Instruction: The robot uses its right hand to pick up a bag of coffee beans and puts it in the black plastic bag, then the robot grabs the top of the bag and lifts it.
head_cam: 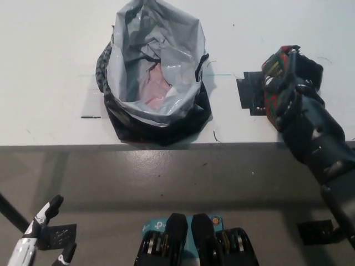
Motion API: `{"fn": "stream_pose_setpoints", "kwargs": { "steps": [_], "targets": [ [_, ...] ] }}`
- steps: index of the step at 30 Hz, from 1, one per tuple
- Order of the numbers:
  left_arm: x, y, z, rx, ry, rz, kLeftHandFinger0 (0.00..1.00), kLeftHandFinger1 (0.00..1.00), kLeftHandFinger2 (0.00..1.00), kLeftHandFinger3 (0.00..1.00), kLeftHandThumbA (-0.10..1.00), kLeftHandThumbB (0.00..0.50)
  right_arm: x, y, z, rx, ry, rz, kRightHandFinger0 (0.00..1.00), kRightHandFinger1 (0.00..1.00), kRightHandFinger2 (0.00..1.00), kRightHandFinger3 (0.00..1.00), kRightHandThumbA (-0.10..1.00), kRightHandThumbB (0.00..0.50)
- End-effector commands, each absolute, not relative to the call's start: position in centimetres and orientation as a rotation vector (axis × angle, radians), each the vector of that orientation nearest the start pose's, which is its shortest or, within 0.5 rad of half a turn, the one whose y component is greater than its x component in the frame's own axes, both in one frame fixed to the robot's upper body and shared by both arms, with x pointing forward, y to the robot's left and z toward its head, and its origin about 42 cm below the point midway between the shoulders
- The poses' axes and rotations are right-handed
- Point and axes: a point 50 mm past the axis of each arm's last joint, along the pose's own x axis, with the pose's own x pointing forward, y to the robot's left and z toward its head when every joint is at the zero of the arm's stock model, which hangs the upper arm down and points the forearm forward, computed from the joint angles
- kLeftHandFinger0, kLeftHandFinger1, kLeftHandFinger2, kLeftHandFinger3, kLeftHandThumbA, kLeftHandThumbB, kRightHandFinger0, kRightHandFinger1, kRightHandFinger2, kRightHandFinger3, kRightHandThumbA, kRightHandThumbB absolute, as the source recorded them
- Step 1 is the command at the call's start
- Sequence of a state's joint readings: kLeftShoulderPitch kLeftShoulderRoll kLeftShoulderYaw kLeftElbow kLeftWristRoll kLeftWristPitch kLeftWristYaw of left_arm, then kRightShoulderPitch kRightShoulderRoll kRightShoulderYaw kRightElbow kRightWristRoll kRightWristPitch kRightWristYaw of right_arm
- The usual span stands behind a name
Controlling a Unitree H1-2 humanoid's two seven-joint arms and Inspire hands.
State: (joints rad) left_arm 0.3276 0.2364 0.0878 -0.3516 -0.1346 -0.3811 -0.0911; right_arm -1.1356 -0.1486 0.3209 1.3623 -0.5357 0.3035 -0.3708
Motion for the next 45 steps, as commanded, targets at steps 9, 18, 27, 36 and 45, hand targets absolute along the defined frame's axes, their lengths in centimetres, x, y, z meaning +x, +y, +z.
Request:
{"fn": "stream_pose_setpoints", "kwargs": {
  "steps": [9,18,27,36,45],
  "targets": [
    [15.5,30.7,16.1,0.145,-0.433,-0.011,1.00,1.00,1.00,1.00,0.77,0.143,55.9,-22.0,20.1,-0.270,0.234,-0.245,0.00,0.06,0.15,0.23,-0.10,0.162],
    [15.5,30.9,16.1,0.135,-0.438,-0.004,1.00,1.00,1.00,1.00,0.74,0.111,56.8,-23.0,22.1,0.285,0.202,-0.220,0.00,0.29,0.77,0.63,-0.10,0.192],
    [15.4,30.9,16.1,0.146,-0.428,0.009,1.00,1.00,1.00,1.00,0.74,0.103,58.0,-22.2,25.3,0.858,0.229,-0.185,0.00,0.21,0.84,1.00,-0.10,0.098],
    [15.3,31.0,16.0,0.145,-0.426,0.010,1.00,1.00,1.00,1.00,0.73,0.086,58.8,-21.5,28.7,1.400,0.156,0.032,0.00,0.16,0.70,1.00,-0.10,0.062],
    [15.2,31.0,15.8,0.154,-0.417,0.015,1.00,1.00,1.00,1.00,0.75,0.102,59.1,-20.6,31.3,1.475,0.057,0.121,0.00,0.15,0.68,1.00,-0.10,0.077]
  ]
}}
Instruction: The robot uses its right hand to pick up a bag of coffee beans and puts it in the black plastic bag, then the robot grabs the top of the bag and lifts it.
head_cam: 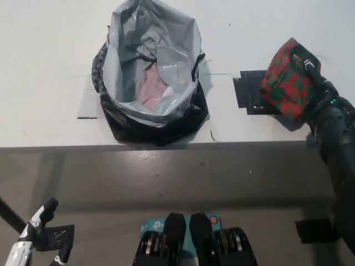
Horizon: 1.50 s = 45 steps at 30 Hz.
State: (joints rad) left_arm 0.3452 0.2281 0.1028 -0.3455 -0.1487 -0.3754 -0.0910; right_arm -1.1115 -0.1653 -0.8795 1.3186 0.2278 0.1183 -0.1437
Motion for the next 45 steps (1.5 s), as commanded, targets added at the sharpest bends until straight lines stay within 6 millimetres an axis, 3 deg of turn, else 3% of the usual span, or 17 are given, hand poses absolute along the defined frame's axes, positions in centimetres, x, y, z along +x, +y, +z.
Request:
{"fn": "stream_pose_setpoints", "kwargs": {
  "steps": [1,6,8,11,13,16,17,19,20,27,30,33,36,39,40,43,45],
  "targets": [
    [15.2,31.0,15.8,0.155,-0.416,0.015,1.00,1.00,1.00,1.00,0.75,0.102,59.1,-20.6,31.4,1.478,0.053,0.124,0.00,0.15,0.68,1.00,-0.10,0.078],
    [15.2,31.0,15.7,0.153,-0.420,0.011,1.00,1.00,1.00,1.00,0.74,0.090,59.1,-20.5,32.5,1.498,0.008,0.147,0.00,0.14,0.68,1.00,-0.10,0.079],
    [15.2,31.0,15.6,0.156,-0.419,0.012,1.00,1.00,1.00,1.00,0.74,0.088,59.1,-20.4,33.4,1.494,-0.008,0.172,0.00,0.14,0.69,1.00,-0.10,0.053],
    [15.0,31.0,15.6,0.155,-0.416,0.017,1.00,1.00,1.00,1.00,0.74,0.098,59.4,-20.1,36.1,1.494,-0.051,0.225,0.00,0.17,0.70,1.00,-0.10,0.040],
    [15.1,30.9,15.7,0.156,-0.418,0.017,1.00,1.00,1.00,1.00,0.74,0.095,59.6,-19.7,39.3,1.482,-0.083,0.267,0.00,0.20,0.70,1.00,-0.10,0.071],
    [15.1,30.9,15.8,0.156,-0.419,0.018,1.00,1.00,1.00,1.00,0.74,0.096,59.5,-19.3,41.4,1.480,-0.099,0.292,0.00,0.20,0.73,1.00,-0.10,0.060],
    [15.3,30.9,15.8,0.154,-0.421,0.017,1.00,1.00,1.00,1.00,0.74,0.098,59.2,-18.6,43.9,1.460,-0.125,0.317,0.00,0.20,0.75,1.00,-0.10,0.070],
    [15.3,30.8,15.8,0.152,-0.422,0.016,1.00,1.00,1.00,1.00,0.74,0.099,59.1,-18.2,45.1,1.441,-0.130,0.331,0.00,0.19,0.75,1.00,-0.10,0.075],
    [15.3,30.7,15.8,0.146,-0.421,0.013,1.00,1.00,1.00,1.00,0.74,0.099,58.6,-17.4,47.0,1.397,-0.147,0.361,0.00,0.20,0.76,1.00,-0.10,0.079],
    [15.2,30.9,15.8,0.149,-0.416,0.009,1.00,1.00,1.00,1.00,0.73,0.092,57.2,-15.4,51.5,1.271,-0.202,0.434,0.00,0.21,0.78,1.00,-0.10,0.098],
    [15.3,30.9,15.8,0.152,-0.421,0.011,1.00,1.00,1.00,1.00,0.72,0.094,56.5,-14.8,53.5,1.186,-0.233,0.436,0.00,0.21,0.79,1.00,-0.10,0.081],
    [15.5,30.9,16.0,0.151,-0.420,0.012,1.00,1.00,1.00,1.00,0.73,0.104,56.0,-14.1,54.7,1.107,-0.247,0.435,0.00,0.20,0.79,1.00,-0.10,0.075],
    [15.8,30.7,15.9,0.147,-0.424,0.009,1.00,1.00,1.00,1.00,0.73,0.107,55.5,-11.7,55.5,0.932,-0.268,0.426,0.00,0.18,0.77,1.00,-0.10,0.062],
    [15.6,30.6,15.9,0.148,-0.427,0.011,1.00,1.00,1.00,1.00,0.75,0.124,55.2,-9.9,55.3,0.808,-0.283,0.410,0.00,0.22,0.84,1.00,-0.10,0.066],
    [15.6,30.6,15.9,0.146,-0.426,0.010,1.00,1.00,1.00,1.00,0.75,0.133,55.1,-9.2,55.3,0.762,-0.284,0.404,0.00,0.28,0.89,0.72,-0.10,0.075],
    [15.8,30.4,16.1,0.144,-0.428,0.009,1.00,1.00,1.00,1.00,0.76,0.134,54.8,-7.2,55.3,0.653,-0.296,0.409,0.00,0.36,0.91,0.78,-0.10,0.065],
    [16.0,30.2,16.2,0.145,-0.431,0.006,1.00,1.00,1.00,1.00,0.75,0.132,54.8,-4.1,54.7,0.520,-0.294,0.405,0.00,0.45,0.97,0.95,-0.10,0.095]
  ]
}}
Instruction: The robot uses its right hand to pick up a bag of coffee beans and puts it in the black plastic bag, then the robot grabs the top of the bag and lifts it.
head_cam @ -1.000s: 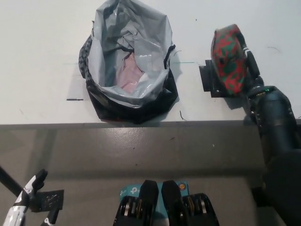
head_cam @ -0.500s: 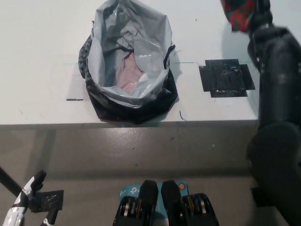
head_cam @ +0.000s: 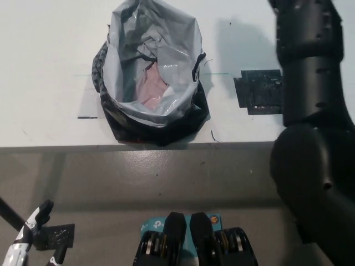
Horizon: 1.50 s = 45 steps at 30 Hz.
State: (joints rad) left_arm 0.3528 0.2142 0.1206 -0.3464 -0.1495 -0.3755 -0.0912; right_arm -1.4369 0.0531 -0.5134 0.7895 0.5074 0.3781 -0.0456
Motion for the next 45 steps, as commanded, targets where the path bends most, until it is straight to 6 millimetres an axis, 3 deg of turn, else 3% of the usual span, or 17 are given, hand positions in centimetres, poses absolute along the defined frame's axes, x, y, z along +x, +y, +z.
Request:
{"fn": "stream_pose_setpoints", "kwargs": {
  "steps": [1,3,5,6,10,13,19,23,28,30,34,35,36,37,38,39,45],
  "targets": [
    [16.1,30.1,16.3,0.145,-0.432,0.004,1.00,1.00,1.00,1.00,0.75,0.132,54.9,-3.2,54.4,0.470,-0.288,0.396,0.00,0.48,0.99,0.96,-0.10,0.092],
    [16.2,30.0,16.4,0.147,-0.433,0.001,1.00,1.00,1.00,1.00,0.75,0.131,55.1,-2.2,53.9,0.410,-0.282,0.388,0.00,0.46,0.99,1.00,-0.10,0.095],
    [16.3,29.9,16.4,0.150,-0.438,0.002,1.00,1.00,1.00,1.00,0.74,0.128,55.3,-0.7,53.0,0.335,-0.278,0.378,0.00,0.46,0.96,0.95,-0.10,0.120],
    [16.2,29.9,16.4,0.149,-0.437,0.000,1.00,1.00,1.00,1.00,0.74,0.129,55.4,0.0,52.3,0.270,-0.279,0.363,0.09,0.46,0.91,0.87,-0.10,0.147],
    [16.1,30.0,16.3,0.143,-0.436,-0.008,1.00,1.00,1.00,1.00,0.76,0.137,56.1,1.3,48.7,0.088,-0.248,0.327,0.00,0.40,0.84,0.81,-0.10,0.135],
    [16.1,30.2,16.3,0.144,-0.436,-0.009,1.00,1.00,1.00,1.00,0.76,0.137,56.5,1.2,46.9,-0.031,-0.229,0.275,0.03,0.47,0.89,0.85,-0.10,0.129],
    [16.1,30.6,16.4,0.161,-0.435,-0.011,1.00,1.00,1.00,1.00,0.76,0.129,57.1,0.2,44.7,-0.160,-0.201,0.199,0.00,0.38,0.82,0.98,-0.10,0.122],
    [16.2,30.7,16.4,0.167,-0.432,-0.012,1.00,1.00,1.00,1.00,0.77,0.131,57.4,-0.6,43.5,-0.261,-0.225,0.156,0.00,0.37,0.80,0.93,-0.10,0.131],
    [16.3,30.7,16.3,0.169,-0.430,-0.014,1.00,1.00,1.00,1.00,0.77,0.123,57.5,-1.0,42.5,-0.295,-0.238,0.131,0.09,0.52,0.92,0.99,-0.10,0.146],
    [16.3,30.7,16.3,0.165,-0.429,-0.012,1.00,1.00,1.00,1.00,0.75,0.125,57.5,-1.2,42.1,-0.320,-0.257,0.123,0.04,0.45,0.82,0.83,-0.10,0.161],
    [16.4,30.7,16.3,0.165,-0.431,-0.013,1.00,1.00,1.00,1.00,0.75,0.126,57.4,-1.3,42.1,-0.347,-0.295,0.112,0.08,0.48,0.82,0.76,-0.10,0.176],
    [16.5,30.7,16.3,0.167,-0.432,-0.015,1.00,1.00,1.00,1.00,0.76,0.125,57.4,-1.2,42.3,-0.386,-0.318,0.128,0.56,0.96,1.00,1.00,0.17,0.277],
    [16.6,30.7,16.4,0.167,-0.434,-0.018,1.00,1.00,1.00,1.00,0.76,0.124,57.5,-1.1,42.5,-0.410,-0.310,0.184,0.94,1.00,1.00,1.00,0.46,0.344],
    [16.7,30.7,16.4,0.171,-0.435,-0.020,1.00,1.00,1.00,1.00,0.77,0.128,57.5,-1.1,42.8,-0.451,-0.289,0.278,1.00,1.00,1.00,1.00,0.65,0.417],
    [16.7,30.7,16.4,0.171,-0.435,-0.020,1.00,1.00,1.00,1.00,0.77,0.128,57.5,-1.1,42.8,-0.451,-0.289,0.278,1.00,1.00,1.00,1.00,0.65,0.417],
    [16.7,30.8,16.4,0.176,-0.434,-0.023,1.00,1.00,1.00,1.00,0.78,0.122,57.6,-1.1,43.0,-0.500,-0.273,0.343,1.00,1.00,1.00,1.00,0.81,0.493],
    [16.9,30.7,16.6,0.173,-0.441,-0.026,1.00,1.00,1.00,1.00,0.78,0.135,57.7,-1.7,43.5,-0.523,-0.292,0.364,1.00,1.00,1.00,1.00,0.85,0.451]
  ]
}}
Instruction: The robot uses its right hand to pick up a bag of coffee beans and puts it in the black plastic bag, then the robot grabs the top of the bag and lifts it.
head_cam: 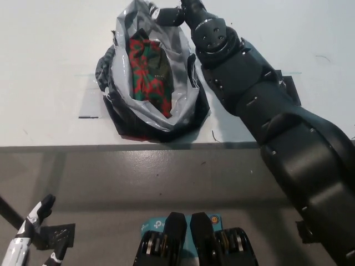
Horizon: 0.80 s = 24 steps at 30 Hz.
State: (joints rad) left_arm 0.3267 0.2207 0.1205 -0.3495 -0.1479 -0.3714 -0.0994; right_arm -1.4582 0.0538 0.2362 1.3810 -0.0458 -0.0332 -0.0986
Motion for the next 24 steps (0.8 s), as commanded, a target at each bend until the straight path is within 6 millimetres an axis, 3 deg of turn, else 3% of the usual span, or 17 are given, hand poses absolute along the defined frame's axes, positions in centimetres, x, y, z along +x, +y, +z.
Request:
{"fn": "stream_pose_setpoints", "kwargs": {
  "steps": [1,5,7,9,10,11,13,14,16,17,19,21,23,24],
  "targets": [
    [17.0,30.7,16.6,0.174,-0.442,-0.026,1.00,1.00,1.00,1.00,0.78,0.136,57.8,-1.8,43.6,-0.524,-0.294,0.364,1.00,1.00,1.00,1.00,0.85,0.448],
    [17.3,30.7,17.1,0.180,-0.455,-0.024,1.00,1.00,1.00,1.00,0.76,0.120,58.1,-2.8,44.1,-0.523,-0.291,0.358,1.00,1.00,1.00,1.00,0.89,0.434],
    [18.1,31.0,18.3,0.196,-0.494,-0.017,1.00,1.00,1.00,1.00,0.74,0.119,58.3,-3.5,44.6,-0.526,-0.303,0.342,1.00,1.00,1.00,1.00,0.89,0.420],
    [19.0,31.7,20.6,0.241,-0.558,-0.001,1.00,1.00,1.00,1.00,0.82,0.169,58.3,-4.2,45.3,-0.524,-0.327,0.337,1.00,1.00,1.00,1.00,0.90,0.410],
    [19.3,32.0,21.7,0.262,-0.585,0.008,1.00,1.00,1.00,1.00,0.82,0.169,58.3,-4.4,45.6,-0.519,-0.337,0.338,1.00,1.00,1.00,1.00,0.90,0.410],
    [21.0,32.7,25.6,0.301,-0.691,0.008,1.00,1.00,1.00,1.00,0.87,0.215,58.4,-5.6,46.4,-0.507,-0.366,0.331,1.00,1.00,1.00,1.00,0.89,0.431],
    [22.1,33.2,29.0,0.348,-0.782,0.019,1.00,1.00,1.00,1.00,0.91,0.248,58.4,-6.3,46.9,-0.504,-0.387,0.324,1.00,1.00,1.00,1.00,0.90,0.455],
    [23.4,33.4,33.7,0.400,-0.892,0.051,1.00,1.00,1.00,1.00,0.92,0.316,58.2,-7.1,47.4,-0.504,-0.414,0.312,1.00,1.00,1.00,1.00,0.91,0.445],
    [24.4,33.4,37.1,0.429,-0.956,0.076,1.00,1.00,1.00,1.00,0.91,0.359,57.9,-7.9,47.8,-0.523,-0.435,0.297,1.00,1.00,1.00,1.00,0.93,0.439],
    [25.8,32.9,40.5,0.457,-1.006,0.094,1.00,1.00,1.00,1.00,0.88,0.399,57.5,-8.7,48.3,-0.558,-0.453,0.277,1.00,1.00,1.00,1.00,0.94,0.435],
    [27.4,32.3,43.7,0.488,-1.018,0.110,1.00,1.00,1.00,1.00,0.89,0.434,57.0,-9.3,48.7,-0.578,-0.473,0.267,1.00,1.00,1.00,1.00,0.93,0.417],
    [29.5,31.8,46.3,0.535,-1.017,0.115,1.00,1.00,1.00,1.00,0.92,0.404,56.8,-9.6,48.6,-0.584,-0.480,0.263,1.00,1.00,1.00,1.00,0.92,0.402],
    [30.8,31.2,47.6,0.551,-1.006,0.119,1.00,1.00,1.00,1.00,0.93,0.407,56.7,-9.7,48.5,-0.593,-0.483,0.262,1.00,1.00,1.00,1.00,0.92,0.402],
    [32.6,30.1,48.8,0.558,-0.983,0.115,1.00,1.00,1.00,1.00,0.93,0.377,56.5,-9.7,48.3,-0.604,-0.479,0.265,1.00,1.00,1.00,1.00,0.93,0.401]
  ]
}}
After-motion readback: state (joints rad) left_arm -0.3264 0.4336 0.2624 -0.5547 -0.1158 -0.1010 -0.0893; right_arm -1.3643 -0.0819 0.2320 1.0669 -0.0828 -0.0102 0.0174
